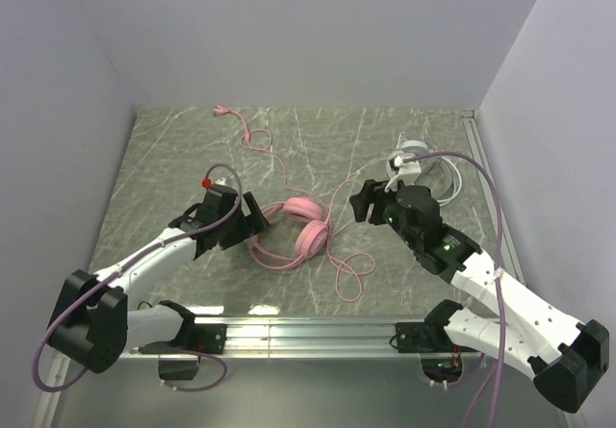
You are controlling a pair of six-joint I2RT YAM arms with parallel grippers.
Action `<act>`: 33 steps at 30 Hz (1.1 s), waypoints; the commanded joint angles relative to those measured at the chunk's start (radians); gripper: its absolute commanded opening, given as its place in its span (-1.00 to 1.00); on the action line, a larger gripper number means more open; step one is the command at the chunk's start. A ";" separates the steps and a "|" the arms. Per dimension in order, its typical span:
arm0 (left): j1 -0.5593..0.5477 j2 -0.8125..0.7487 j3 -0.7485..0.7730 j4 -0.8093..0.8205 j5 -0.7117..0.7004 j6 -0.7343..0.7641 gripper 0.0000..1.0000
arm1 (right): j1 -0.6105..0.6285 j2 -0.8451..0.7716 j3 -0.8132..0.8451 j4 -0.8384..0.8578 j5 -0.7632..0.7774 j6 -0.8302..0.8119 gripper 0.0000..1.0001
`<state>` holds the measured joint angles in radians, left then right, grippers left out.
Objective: Wrap the headphones
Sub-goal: Pass the headphones from the right arm to the left
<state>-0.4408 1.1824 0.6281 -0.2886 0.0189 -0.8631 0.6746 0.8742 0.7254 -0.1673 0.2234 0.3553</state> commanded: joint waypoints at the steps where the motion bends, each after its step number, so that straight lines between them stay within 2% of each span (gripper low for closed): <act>1: -0.021 0.019 0.008 0.016 -0.072 -0.024 0.90 | -0.006 -0.027 0.002 0.051 -0.001 0.013 0.44; 5: -0.027 0.026 0.012 -0.007 -0.117 -0.027 0.86 | -0.007 -0.041 -0.006 0.055 -0.010 0.014 0.44; 17: -0.087 0.181 0.053 0.002 -0.146 -0.048 0.65 | -0.015 -0.052 -0.015 0.063 -0.032 0.017 0.43; 23: -0.113 0.233 0.058 0.012 -0.180 -0.054 0.36 | -0.018 -0.041 -0.015 0.069 -0.041 0.020 0.43; 24: -0.113 0.237 0.053 0.020 -0.191 -0.047 0.15 | -0.020 -0.041 -0.017 0.071 -0.042 0.020 0.43; 26: -0.115 0.237 0.047 0.025 -0.204 -0.040 -0.11 | -0.020 -0.044 -0.017 0.069 -0.045 0.019 0.43; 27: -0.113 0.234 0.042 0.028 -0.208 -0.030 -0.44 | -0.020 -0.046 -0.017 0.071 -0.045 0.017 0.43; 29: -0.113 0.235 0.044 0.022 -0.221 -0.031 -0.88 | -0.020 -0.049 -0.020 0.072 -0.045 0.019 0.43; 30: -0.114 0.238 0.048 0.019 -0.226 -0.024 -0.99 | -0.021 -0.052 -0.020 0.075 -0.047 0.019 0.43; 33: -0.115 0.246 0.062 -0.006 -0.261 -0.014 -0.99 | -0.023 -0.049 -0.023 0.078 -0.053 0.017 0.43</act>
<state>-0.5552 1.4094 0.6701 -0.2825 -0.1822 -0.8917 0.6617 0.8433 0.7116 -0.1383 0.1753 0.3706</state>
